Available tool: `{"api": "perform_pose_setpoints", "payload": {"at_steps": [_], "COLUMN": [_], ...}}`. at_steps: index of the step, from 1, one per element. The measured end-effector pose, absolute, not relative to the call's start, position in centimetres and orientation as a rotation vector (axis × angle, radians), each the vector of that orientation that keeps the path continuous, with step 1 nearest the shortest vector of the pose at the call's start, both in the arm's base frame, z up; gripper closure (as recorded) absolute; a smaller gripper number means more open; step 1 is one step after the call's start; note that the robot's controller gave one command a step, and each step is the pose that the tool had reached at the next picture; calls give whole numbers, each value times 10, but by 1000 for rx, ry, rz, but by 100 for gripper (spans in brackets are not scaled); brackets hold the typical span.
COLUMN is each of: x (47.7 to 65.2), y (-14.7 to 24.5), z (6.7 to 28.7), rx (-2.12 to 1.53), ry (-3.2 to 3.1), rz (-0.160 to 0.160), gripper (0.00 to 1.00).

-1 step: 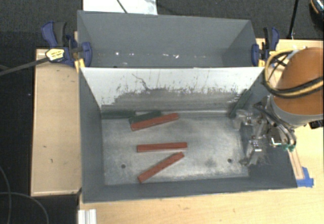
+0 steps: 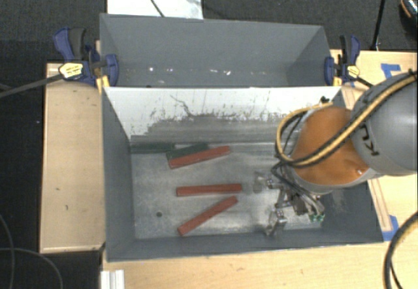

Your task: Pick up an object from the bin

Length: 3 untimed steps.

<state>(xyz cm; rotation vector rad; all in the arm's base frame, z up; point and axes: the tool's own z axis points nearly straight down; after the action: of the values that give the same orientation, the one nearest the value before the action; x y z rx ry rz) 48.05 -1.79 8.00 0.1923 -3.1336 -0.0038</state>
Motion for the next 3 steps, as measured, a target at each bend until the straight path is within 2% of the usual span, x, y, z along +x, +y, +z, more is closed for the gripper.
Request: {"api": "perform_pose_setpoints", "payload": {"at_steps": [1, 2, 3], "x": [548, 547, 538], "y": [71, 67, 75], "z": [71, 71, 217], "rx": [444, 442, 397], "ry": [-3117, -3114, -3126], "rz": [-6, -1, 0], "gripper": [0, 100, 100]}}
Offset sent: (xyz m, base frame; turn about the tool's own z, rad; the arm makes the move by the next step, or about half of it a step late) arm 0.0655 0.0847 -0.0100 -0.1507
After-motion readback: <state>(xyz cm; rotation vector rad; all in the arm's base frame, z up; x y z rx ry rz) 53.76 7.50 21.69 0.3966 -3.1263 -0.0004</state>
